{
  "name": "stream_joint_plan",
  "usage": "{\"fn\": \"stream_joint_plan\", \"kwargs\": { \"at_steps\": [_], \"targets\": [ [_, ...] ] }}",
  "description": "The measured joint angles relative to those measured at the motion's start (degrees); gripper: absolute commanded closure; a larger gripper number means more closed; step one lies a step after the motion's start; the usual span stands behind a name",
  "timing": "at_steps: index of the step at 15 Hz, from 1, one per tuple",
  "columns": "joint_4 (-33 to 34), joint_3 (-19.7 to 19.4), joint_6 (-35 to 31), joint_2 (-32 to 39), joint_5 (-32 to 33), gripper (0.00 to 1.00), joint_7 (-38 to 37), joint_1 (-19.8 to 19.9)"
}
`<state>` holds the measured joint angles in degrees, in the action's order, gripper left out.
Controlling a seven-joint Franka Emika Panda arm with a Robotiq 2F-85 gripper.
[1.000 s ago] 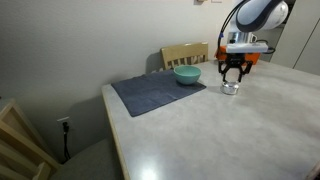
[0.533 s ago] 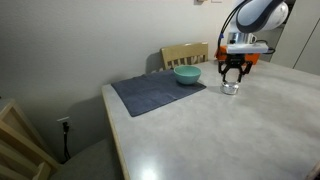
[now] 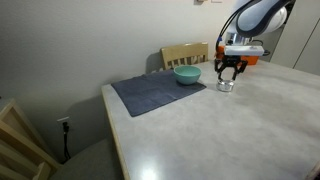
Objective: Take the silver lid from the table and put it on the silver container
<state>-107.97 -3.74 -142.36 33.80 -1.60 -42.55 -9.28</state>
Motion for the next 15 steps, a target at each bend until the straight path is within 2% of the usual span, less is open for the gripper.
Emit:
{"fn": "stream_joint_plan", "kwargs": {
  "at_steps": [2, 3, 4, 5, 7, 9, 15],
  "targets": [
    [0.0, 0.0, -0.9, 0.1, 0.2, 0.56, 0.1, 0.0],
    [-0.1, 0.0, -1.3, 0.2, 0.2, 0.36, 0.1, -0.1],
    [-0.1, 0.0, -1.4, 0.2, 0.2, 0.08, 0.1, -0.1],
    [-0.1, 0.0, -1.4, 0.2, 0.2, 0.07, 0.1, -0.1],
    [-0.1, -0.3, -0.9, 0.2, 0.6, 0.00, 0.1, -0.5],
    [-0.4, -1.0, -0.2, 0.0, 2.0, 0.00, -1.4, -1.8],
    [-4.5, -3.1, 2.9, -6.5, 11.8, 0.00, -13.3, -9.8]
  ]
}}
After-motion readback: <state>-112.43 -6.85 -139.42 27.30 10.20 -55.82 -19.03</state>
